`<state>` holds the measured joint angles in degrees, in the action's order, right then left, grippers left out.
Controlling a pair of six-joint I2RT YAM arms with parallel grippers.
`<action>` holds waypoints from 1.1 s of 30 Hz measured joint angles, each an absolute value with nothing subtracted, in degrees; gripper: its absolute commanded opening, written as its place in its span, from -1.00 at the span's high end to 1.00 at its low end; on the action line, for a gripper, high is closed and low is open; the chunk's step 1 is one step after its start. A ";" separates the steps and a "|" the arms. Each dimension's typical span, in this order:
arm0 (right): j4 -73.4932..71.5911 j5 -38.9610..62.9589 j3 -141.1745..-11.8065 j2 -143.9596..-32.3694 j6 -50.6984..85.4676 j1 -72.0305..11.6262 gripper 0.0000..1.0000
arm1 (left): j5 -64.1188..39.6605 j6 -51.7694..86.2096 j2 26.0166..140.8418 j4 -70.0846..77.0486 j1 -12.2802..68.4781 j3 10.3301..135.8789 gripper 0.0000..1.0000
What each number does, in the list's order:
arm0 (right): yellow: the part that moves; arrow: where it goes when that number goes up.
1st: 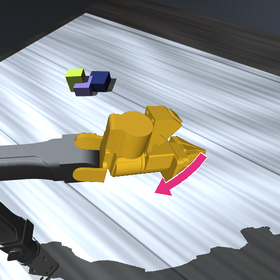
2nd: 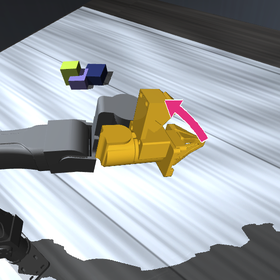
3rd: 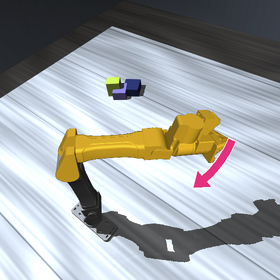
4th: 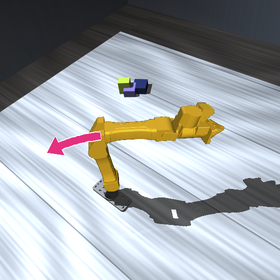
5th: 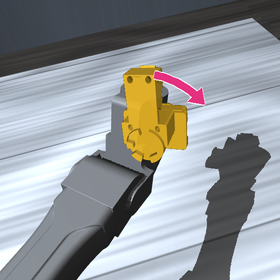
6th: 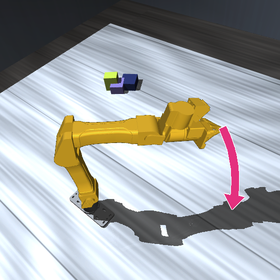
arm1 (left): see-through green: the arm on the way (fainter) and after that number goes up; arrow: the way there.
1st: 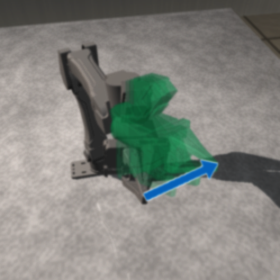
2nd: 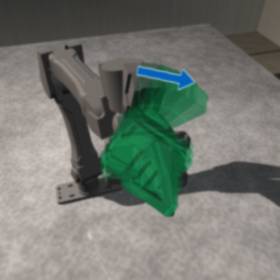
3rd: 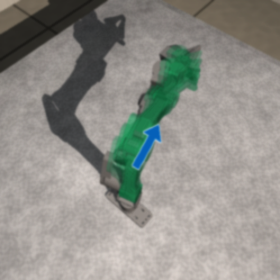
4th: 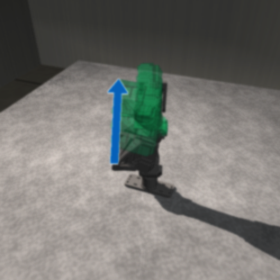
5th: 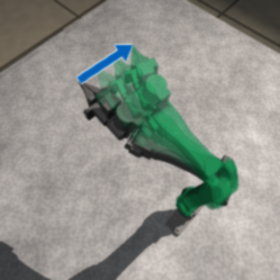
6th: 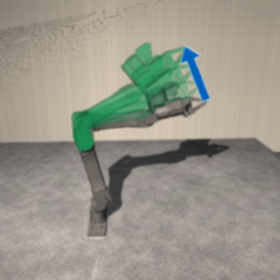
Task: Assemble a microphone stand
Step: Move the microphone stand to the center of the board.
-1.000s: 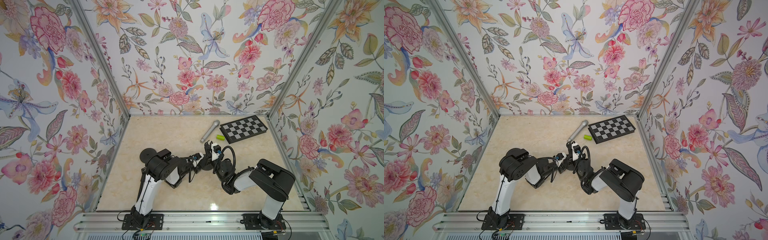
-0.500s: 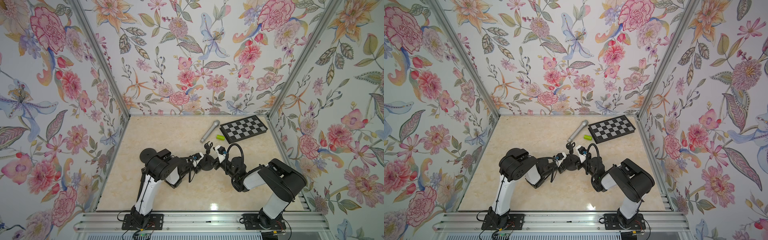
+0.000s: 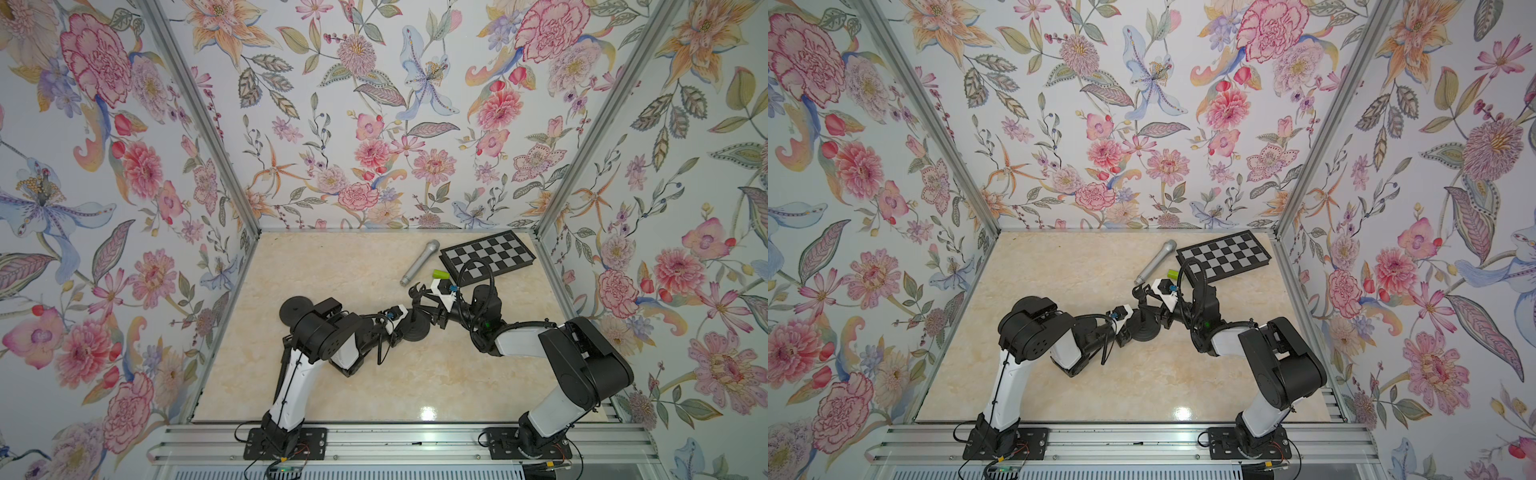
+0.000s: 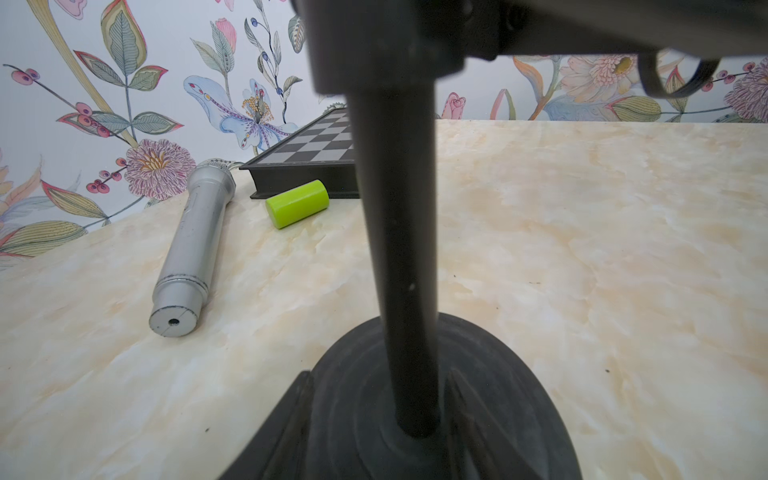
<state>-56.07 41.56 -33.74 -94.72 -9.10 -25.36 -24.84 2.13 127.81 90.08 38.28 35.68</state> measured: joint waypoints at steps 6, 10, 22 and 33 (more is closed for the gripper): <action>-54.65 44.01 -37.08 -97.41 -8.86 -25.41 0.63 | -24.84 2.33 127.81 89.86 38.28 35.88 -0.03; -55.16 43.83 -37.08 -97.56 -7.84 -25.43 1.00 | -24.80 2.35 127.83 89.71 38.28 35.94 -0.02; -77.01 -8.88 -25.91 -98.74 -1.39 -44.03 1.00 | -23.70 2.61 127.83 89.49 38.26 35.97 0.00; -85.14 -32.56 -28.25 -105.41 -0.05 -52.40 0.06 | -23.40 2.98 127.87 89.03 38.04 36.32 0.00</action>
<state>-85.14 -32.56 -28.25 -105.41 -0.05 -52.40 -23.40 2.98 127.87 89.03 38.04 36.32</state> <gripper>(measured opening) 0.263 0.499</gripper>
